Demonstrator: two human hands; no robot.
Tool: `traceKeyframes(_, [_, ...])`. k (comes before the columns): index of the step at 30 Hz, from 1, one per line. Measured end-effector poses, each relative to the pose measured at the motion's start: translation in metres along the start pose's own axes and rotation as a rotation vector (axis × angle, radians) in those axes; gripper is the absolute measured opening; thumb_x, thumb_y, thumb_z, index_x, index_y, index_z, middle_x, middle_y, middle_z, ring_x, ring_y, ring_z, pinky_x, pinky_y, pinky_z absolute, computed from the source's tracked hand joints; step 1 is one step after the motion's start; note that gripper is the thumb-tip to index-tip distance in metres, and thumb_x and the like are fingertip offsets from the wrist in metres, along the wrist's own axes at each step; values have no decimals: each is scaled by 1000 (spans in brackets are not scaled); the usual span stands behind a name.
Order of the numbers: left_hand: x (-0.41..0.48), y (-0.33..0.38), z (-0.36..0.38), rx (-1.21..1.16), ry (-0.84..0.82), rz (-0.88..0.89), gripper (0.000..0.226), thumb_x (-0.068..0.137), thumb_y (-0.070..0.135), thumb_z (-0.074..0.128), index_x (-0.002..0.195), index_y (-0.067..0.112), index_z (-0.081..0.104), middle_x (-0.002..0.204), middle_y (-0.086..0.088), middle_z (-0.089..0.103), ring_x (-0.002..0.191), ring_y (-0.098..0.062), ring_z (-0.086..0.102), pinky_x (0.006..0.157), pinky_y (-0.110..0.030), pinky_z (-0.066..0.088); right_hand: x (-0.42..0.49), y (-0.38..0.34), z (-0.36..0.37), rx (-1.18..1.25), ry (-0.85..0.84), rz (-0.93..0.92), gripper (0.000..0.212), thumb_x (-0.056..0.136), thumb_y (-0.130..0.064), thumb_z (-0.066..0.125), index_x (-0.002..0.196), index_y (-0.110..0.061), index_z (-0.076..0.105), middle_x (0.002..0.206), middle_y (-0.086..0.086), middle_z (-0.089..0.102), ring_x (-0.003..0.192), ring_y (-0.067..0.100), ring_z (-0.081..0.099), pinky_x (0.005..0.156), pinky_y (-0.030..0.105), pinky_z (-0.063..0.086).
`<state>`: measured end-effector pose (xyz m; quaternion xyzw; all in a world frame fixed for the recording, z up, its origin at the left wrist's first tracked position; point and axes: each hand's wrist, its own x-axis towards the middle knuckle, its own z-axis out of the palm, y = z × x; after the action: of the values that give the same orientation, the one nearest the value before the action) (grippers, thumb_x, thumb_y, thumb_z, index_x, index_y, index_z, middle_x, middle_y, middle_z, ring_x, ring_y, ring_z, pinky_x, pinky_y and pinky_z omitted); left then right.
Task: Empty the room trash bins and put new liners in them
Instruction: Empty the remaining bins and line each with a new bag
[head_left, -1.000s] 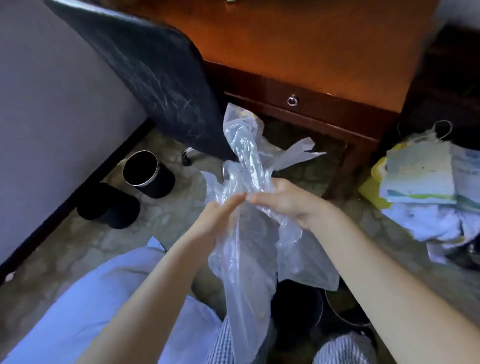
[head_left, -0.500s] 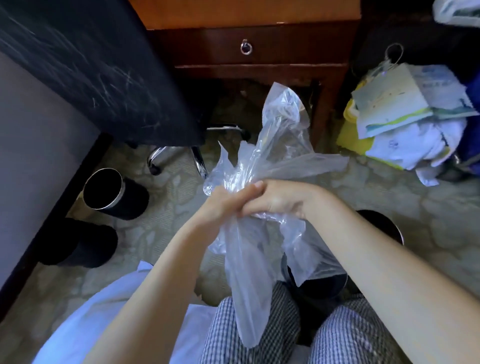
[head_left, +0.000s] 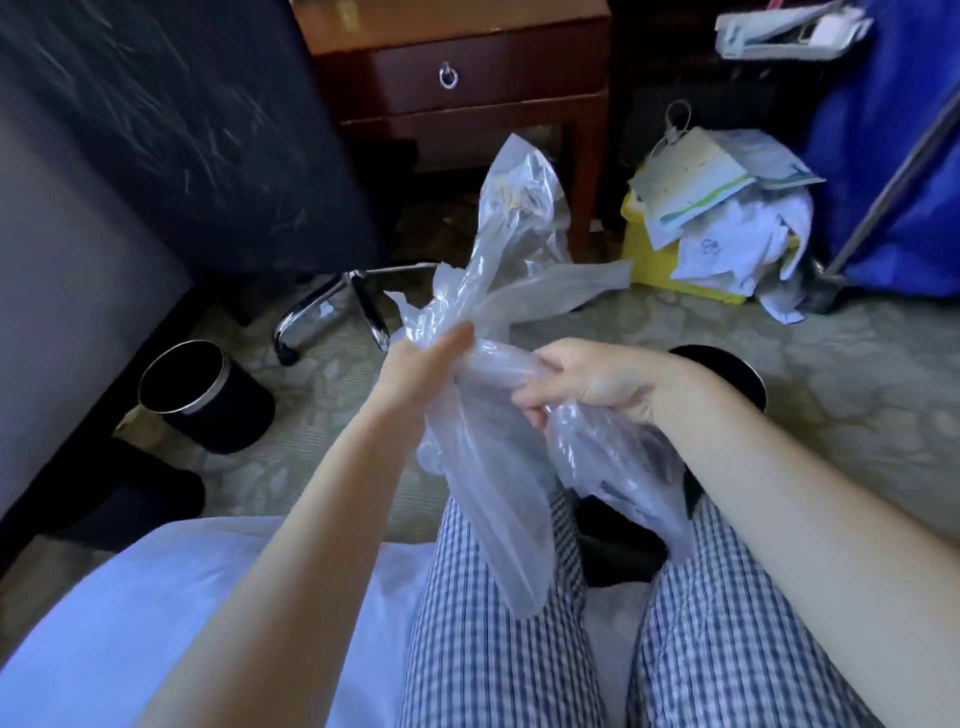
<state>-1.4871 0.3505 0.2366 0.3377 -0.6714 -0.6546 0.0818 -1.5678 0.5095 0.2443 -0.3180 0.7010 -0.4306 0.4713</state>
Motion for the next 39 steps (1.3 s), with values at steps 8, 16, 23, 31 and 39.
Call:
traceKeyframes(8, [-59,-14,-47,242,82,104,37,81,40,70,83,6,58,72,-11,50,67,-20,48,58,-33,35,-51,-5,47,193,69,-76,12,96,-5,50,104,-2,58,55,-6,49,48,5,42,48,15,39])
traceKeyframes(16, [-119,3,-119,519,228,188,47,79,39,72,57,16,37,42,11,32,36,-4,29,36,-15,20,-7,-39,125,846,428,-165,19,99,-14,45,88,-8,59,45,-5,43,34,5,37,37,18,33])
traceKeyframes(23, [-189,-21,-201,1013,449,17,73,81,47,65,136,13,29,105,-6,54,92,-28,54,77,-35,47,38,-74,221,825,368,-121,17,93,-12,52,77,-14,55,62,1,50,35,7,40,38,16,33])
traceKeyframes(31, [-255,-114,-262,1297,624,-273,66,85,47,60,132,17,24,108,-2,61,96,-27,59,60,-28,33,54,-75,315,679,340,-198,19,92,-14,52,72,-14,51,66,1,47,61,14,42,61,26,35])
traceKeyframes(39, [-255,-211,-270,1268,543,-450,78,83,59,57,138,15,21,127,-6,49,114,-29,52,77,-35,36,44,-44,346,541,371,-190,27,92,-10,46,65,-16,45,62,-3,45,56,13,41,54,23,36])
